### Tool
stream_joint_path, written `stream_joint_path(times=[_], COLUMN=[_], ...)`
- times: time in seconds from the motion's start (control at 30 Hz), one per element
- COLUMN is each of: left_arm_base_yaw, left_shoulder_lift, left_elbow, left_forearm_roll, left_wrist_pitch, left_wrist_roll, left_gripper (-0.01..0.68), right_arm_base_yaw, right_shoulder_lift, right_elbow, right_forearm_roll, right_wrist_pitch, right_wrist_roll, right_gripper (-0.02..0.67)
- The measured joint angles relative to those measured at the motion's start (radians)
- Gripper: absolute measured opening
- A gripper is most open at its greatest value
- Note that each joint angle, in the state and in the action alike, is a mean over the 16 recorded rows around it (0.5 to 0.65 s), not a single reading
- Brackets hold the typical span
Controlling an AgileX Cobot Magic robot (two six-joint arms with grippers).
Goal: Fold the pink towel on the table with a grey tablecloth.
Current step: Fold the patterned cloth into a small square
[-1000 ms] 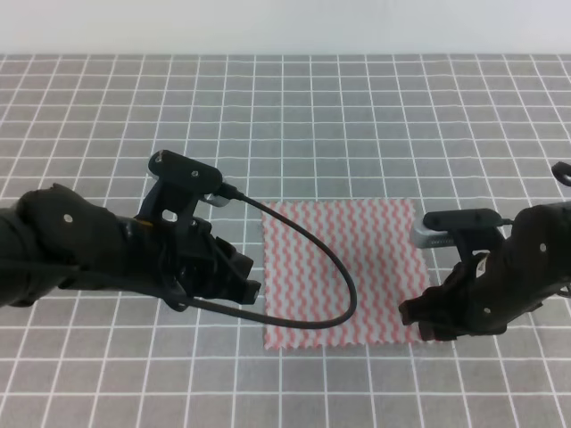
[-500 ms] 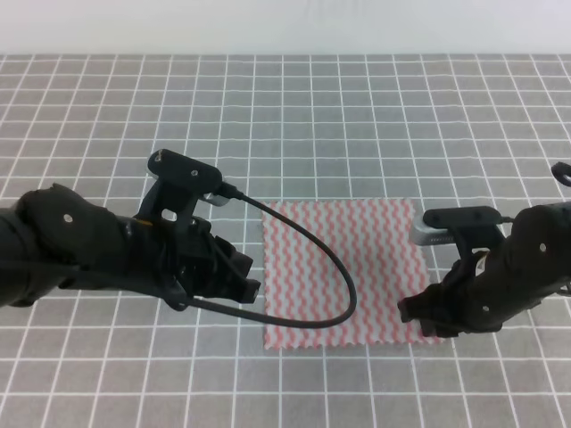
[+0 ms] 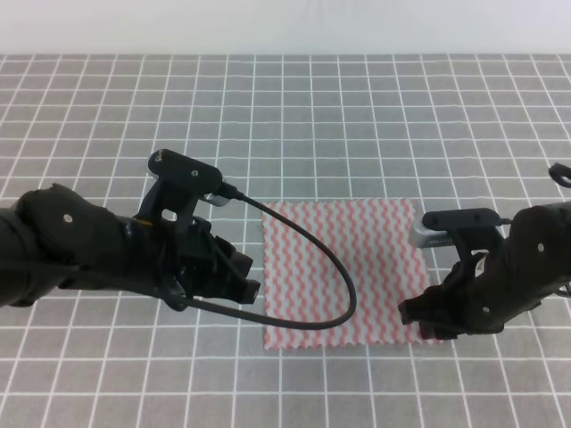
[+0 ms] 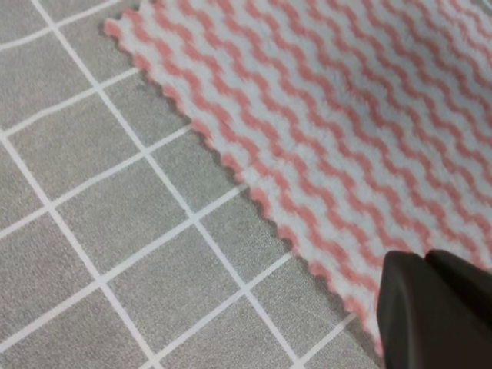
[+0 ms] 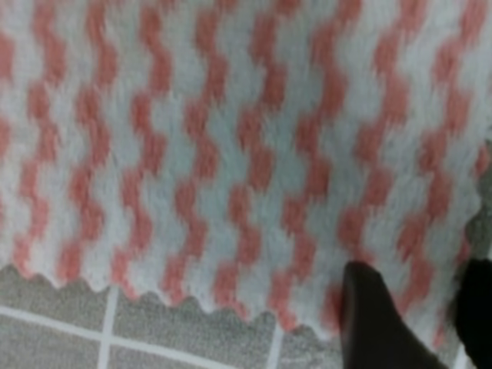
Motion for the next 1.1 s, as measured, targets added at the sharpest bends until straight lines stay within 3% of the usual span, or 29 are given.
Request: stream_joint_path(times=[0.63, 1.1], left_arm_base_yaw=[0.000, 0.000], left_shoulder_lift=[0.001, 0.003], left_elbow=[0.000, 0.000], left_forearm_roll=[0.012, 0.109], left_wrist_pitch=[0.002, 0.021], left_wrist_roll=[0.002, 0.059], left_gripper=[0.000, 0.000], right_arm_base_yaw=[0.000, 0.000], right_shoulder_lift=[0.017, 0.012], right_elbow=[-0.030, -0.111], right_forearm_roll=[0.000, -0.005], right_wrist_pitch=[0.016, 0.094], right_wrist_roll=[-0.003, -0.043], right_gripper=[0.007, -0.001])
